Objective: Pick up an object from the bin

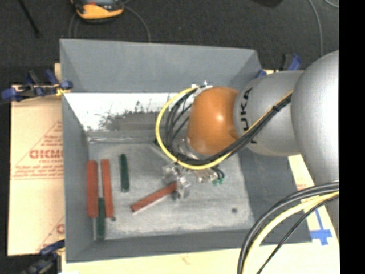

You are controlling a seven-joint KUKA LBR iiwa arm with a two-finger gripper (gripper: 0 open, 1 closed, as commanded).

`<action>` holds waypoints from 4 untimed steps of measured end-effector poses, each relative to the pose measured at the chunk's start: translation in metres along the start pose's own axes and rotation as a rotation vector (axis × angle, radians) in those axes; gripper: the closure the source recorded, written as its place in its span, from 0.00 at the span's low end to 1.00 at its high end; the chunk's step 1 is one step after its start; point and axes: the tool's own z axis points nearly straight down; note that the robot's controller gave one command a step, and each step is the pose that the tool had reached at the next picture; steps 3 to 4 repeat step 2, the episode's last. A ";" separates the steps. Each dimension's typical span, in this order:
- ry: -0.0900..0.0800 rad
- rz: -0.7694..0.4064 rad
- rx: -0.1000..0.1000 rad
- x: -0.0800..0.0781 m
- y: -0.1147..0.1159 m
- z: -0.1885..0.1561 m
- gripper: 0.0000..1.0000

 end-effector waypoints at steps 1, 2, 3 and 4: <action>0.000 -0.001 0.000 0.000 0.000 0.000 1.00; -0.001 -0.044 -0.001 -0.003 0.053 -0.134 1.00; -0.001 -0.044 -0.001 -0.003 0.053 -0.134 1.00; -0.001 -0.044 -0.001 -0.003 0.053 -0.134 1.00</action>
Offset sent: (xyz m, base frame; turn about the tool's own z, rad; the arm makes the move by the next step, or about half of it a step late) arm -0.0207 0.0505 0.1335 -0.0422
